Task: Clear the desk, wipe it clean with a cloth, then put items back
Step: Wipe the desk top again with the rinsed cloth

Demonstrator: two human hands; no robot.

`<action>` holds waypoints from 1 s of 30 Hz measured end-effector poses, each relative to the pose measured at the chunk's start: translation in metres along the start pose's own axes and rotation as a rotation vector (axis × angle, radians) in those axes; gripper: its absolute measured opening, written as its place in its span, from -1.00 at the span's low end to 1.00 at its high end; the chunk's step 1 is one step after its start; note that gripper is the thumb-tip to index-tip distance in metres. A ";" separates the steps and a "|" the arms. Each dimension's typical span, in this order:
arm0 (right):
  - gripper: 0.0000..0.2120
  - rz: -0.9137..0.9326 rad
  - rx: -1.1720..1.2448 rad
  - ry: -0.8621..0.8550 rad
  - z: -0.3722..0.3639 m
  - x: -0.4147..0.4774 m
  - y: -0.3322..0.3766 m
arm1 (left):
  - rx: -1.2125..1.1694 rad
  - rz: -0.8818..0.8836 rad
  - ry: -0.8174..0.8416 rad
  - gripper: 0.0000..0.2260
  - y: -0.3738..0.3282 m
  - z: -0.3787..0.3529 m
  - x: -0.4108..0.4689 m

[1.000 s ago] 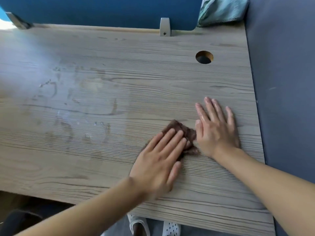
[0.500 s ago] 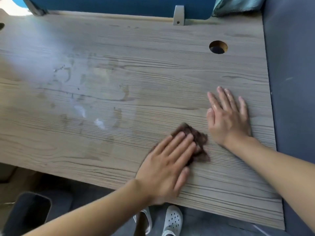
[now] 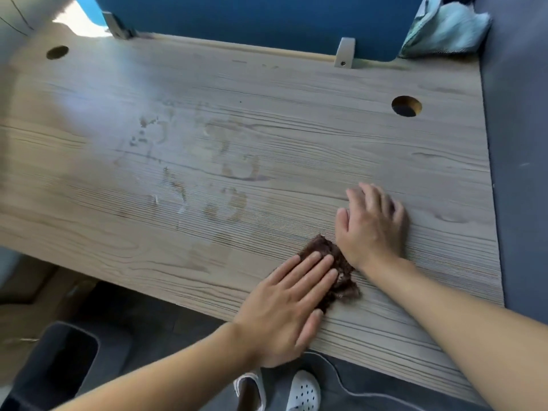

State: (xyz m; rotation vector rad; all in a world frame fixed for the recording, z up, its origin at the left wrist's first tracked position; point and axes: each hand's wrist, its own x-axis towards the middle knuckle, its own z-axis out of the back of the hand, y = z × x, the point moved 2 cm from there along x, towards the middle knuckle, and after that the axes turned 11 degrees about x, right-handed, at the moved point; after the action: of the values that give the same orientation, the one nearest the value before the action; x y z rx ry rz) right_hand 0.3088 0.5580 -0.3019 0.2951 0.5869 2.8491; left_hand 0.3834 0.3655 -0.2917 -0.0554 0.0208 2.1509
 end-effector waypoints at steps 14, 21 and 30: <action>-0.40 0.094 -0.119 0.226 -0.016 0.018 0.010 | -0.002 0.002 0.019 -0.46 0.058 0.001 -0.004; -0.39 0.093 -0.136 0.244 -0.014 0.019 0.010 | 0.059 0.601 -0.061 -0.45 0.161 -0.008 0.050; -0.40 0.088 -0.152 0.233 -0.015 0.019 0.011 | -0.015 0.034 0.001 -0.46 0.110 -0.006 0.021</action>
State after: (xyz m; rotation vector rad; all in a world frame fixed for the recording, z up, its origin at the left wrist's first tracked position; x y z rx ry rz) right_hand 0.2850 0.5476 -0.3075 -0.0381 0.4028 3.0153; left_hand 0.2804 0.3224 -0.2989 -0.0656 0.0060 2.1852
